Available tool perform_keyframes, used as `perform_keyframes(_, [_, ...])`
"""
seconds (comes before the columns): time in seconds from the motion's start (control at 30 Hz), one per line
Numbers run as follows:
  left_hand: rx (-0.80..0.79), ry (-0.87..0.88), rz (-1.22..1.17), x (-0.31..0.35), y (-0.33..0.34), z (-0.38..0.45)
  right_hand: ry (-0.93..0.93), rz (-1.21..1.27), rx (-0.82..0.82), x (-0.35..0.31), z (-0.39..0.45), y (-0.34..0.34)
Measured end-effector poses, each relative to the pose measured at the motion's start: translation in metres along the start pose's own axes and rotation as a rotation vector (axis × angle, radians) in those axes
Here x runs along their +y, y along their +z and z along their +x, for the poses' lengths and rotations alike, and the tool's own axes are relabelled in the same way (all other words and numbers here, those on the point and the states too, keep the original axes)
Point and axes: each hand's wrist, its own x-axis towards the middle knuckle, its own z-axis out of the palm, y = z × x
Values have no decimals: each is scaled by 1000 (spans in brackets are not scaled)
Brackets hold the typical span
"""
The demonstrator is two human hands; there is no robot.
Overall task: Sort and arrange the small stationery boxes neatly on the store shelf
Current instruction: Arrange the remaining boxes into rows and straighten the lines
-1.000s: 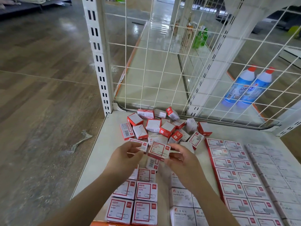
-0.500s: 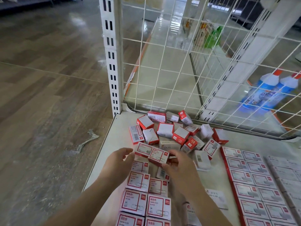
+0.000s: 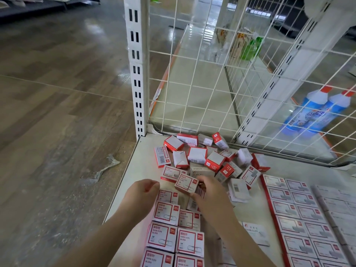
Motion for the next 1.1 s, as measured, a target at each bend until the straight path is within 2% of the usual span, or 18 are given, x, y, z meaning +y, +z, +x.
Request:
perform_keyframes(0.27, [-13, -45, -34, 1, 0, -5, 4, -42, -9, -12, 17, 3])
perform_keyframes(0.33, [-12, -50, -36, 2, 0, -7, -3, 6, -20, -14, 18, 3])
perform_keyframes(0.47, [-6, -64, -62, 5, 0, -8, 3, 179, -147, -15, 13, 4])
perform_keyframes(0.67, [8, -53, -95, 8, 2, -11, -5, 267, -172, -15, 15, 10])
perform_keyframes(1.1, [12, -57, -68, 8, 6, -6, -50, 149, -282, -13, 15, 17])
